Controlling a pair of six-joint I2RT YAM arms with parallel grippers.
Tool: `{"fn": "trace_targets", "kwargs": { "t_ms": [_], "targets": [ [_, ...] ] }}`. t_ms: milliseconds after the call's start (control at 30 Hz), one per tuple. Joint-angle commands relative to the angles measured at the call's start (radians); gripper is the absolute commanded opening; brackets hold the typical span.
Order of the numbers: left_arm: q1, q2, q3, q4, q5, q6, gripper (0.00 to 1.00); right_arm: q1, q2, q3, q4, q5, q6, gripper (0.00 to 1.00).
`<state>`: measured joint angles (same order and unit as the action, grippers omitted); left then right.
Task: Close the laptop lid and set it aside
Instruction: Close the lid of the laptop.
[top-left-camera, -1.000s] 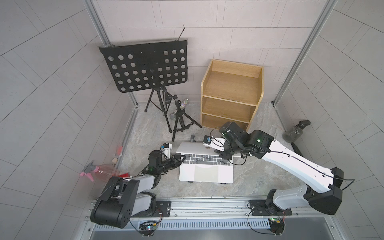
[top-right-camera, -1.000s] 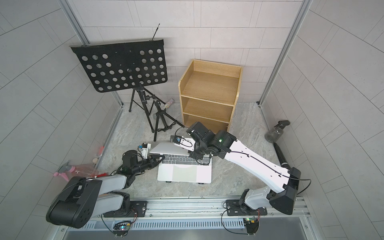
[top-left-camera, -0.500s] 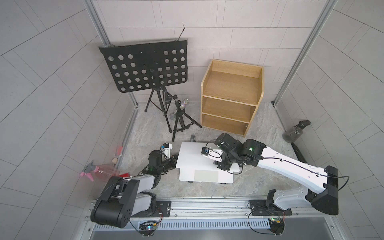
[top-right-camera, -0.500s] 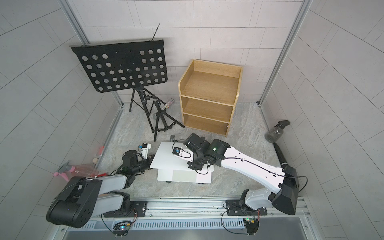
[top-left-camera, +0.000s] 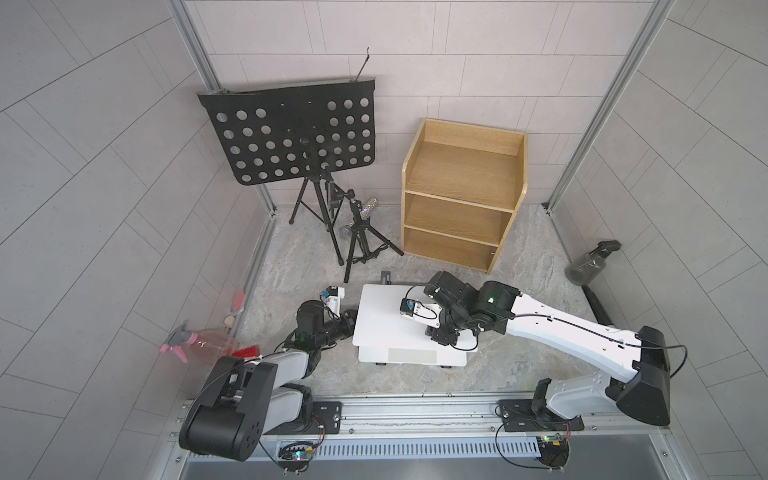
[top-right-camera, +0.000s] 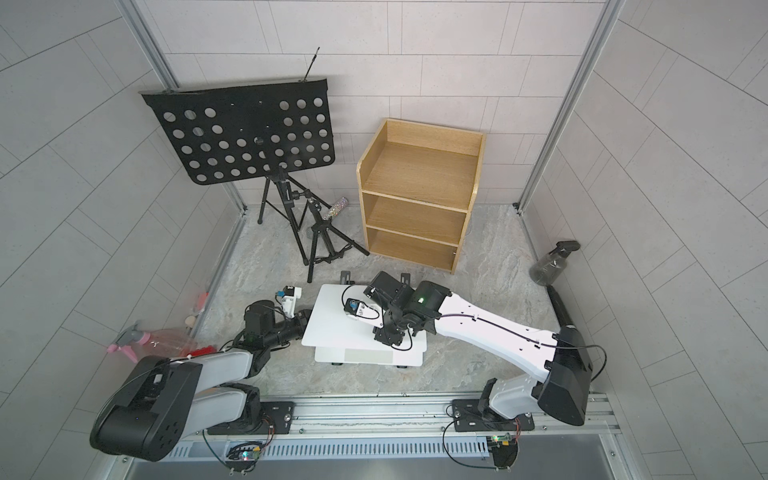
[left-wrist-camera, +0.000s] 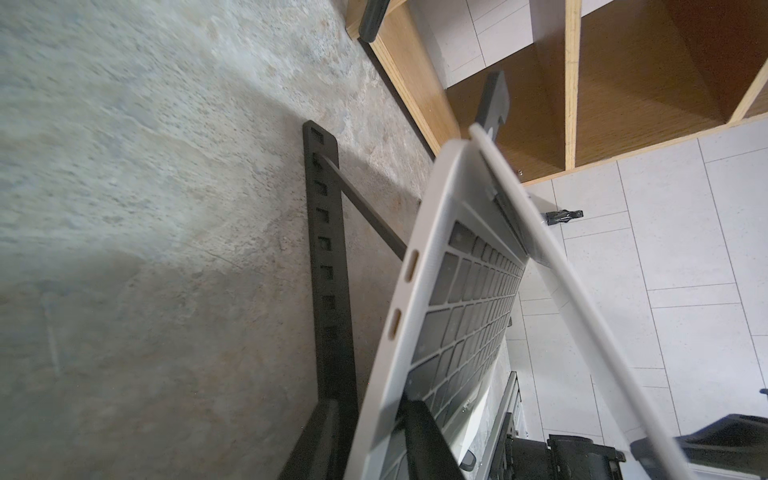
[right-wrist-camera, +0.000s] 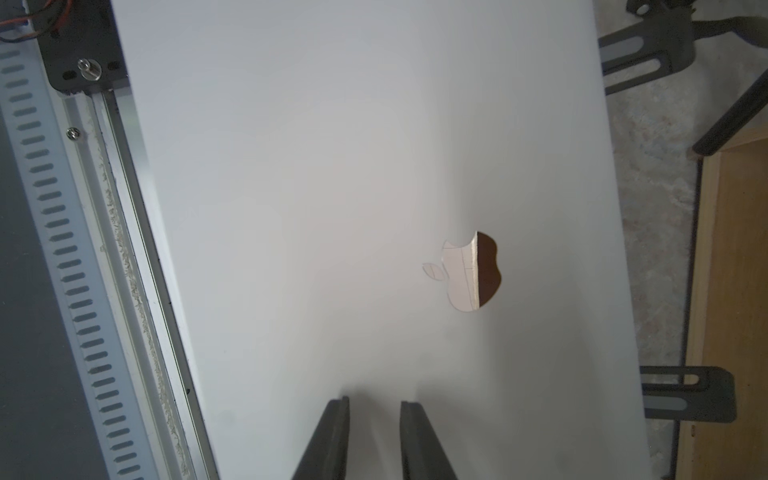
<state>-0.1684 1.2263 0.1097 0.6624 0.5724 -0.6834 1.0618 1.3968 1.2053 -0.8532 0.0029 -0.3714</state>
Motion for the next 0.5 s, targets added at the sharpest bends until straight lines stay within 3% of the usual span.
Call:
{"fn": "trace_targets", "kwargs": {
  "t_ms": [0, 467],
  "targets": [
    [0.005, -0.025, 0.016, -0.023, 0.002, 0.004, 0.32, 0.015, 0.021, -0.026, -0.050, -0.043, 0.023, 0.27],
    [0.004, -0.052, 0.021, -0.070, -0.001, 0.005, 0.33, 0.017, 0.045, -0.063, -0.044, -0.046, 0.071, 0.27]
  ]
}}
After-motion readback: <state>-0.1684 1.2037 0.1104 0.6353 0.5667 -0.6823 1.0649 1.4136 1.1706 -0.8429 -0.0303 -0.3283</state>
